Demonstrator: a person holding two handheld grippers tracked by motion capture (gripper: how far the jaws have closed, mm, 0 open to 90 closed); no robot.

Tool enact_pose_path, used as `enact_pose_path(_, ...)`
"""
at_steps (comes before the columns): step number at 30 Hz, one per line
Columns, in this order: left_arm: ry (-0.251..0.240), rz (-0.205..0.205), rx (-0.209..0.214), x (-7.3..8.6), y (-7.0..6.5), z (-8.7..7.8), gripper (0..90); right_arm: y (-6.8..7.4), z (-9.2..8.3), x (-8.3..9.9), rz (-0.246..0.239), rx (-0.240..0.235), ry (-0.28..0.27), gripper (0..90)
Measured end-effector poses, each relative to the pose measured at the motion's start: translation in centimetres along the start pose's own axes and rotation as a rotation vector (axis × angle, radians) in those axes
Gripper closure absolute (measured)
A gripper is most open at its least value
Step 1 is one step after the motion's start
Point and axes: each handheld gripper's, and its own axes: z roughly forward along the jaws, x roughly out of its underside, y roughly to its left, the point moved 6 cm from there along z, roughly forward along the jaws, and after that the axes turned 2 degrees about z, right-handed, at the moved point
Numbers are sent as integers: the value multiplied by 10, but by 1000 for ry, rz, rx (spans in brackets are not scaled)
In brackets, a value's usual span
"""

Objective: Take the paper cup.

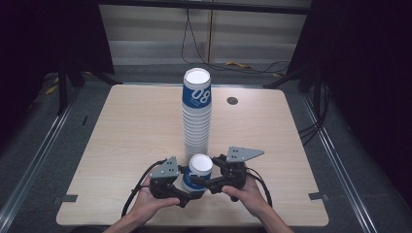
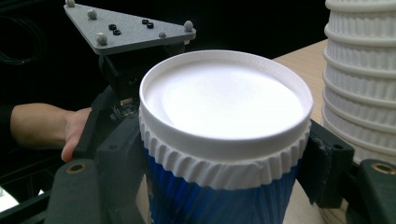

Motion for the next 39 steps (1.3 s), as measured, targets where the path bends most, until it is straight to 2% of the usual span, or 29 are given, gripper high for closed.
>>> enact_pose_path(2,-13,-13,6,-1,0,1,136,0,0,-1,2,1,-1,270)
enact_pose_path(8,-13,-13,4,-1,0,0,136,0,0,-2,-4,4,2,269)
enact_pose_path(13,18,21,-10,0,0,0,159,1,0,-1,-27,12,21,263)
enact_pose_path(18,38,42,-1,1,-1,0,172,1,0,0,-34,5,40,248)
enact_pose_path(19,46,44,7,1,-2,0,173,0,0,1,-15,11,52,173)
enact_pose_path(22,63,53,8,2,-3,0,173,-1,-1,1,-13,18,55,162)
enact_pose_path(23,71,48,15,3,-4,0,173,0,-2,0,-10,22,52,129)
enact_pose_path(27,84,35,10,3,0,-3,174,0,-5,-1,-11,20,57,134)
enact_pose_path(32,102,-12,1,6,8,-9,177,-2,-8,0,-16,27,90,134)
enact_pose_path(37,122,-18,-10,6,16,-16,177,-4,-11,0,-16,32,100,134)
enact_pose_path(38,137,-26,-16,6,19,-18,177,-5,-12,0,-22,36,113,138)
enact_pose_path(39,159,-15,-25,7,20,-19,177,-6,-13,1,-23,36,120,143)
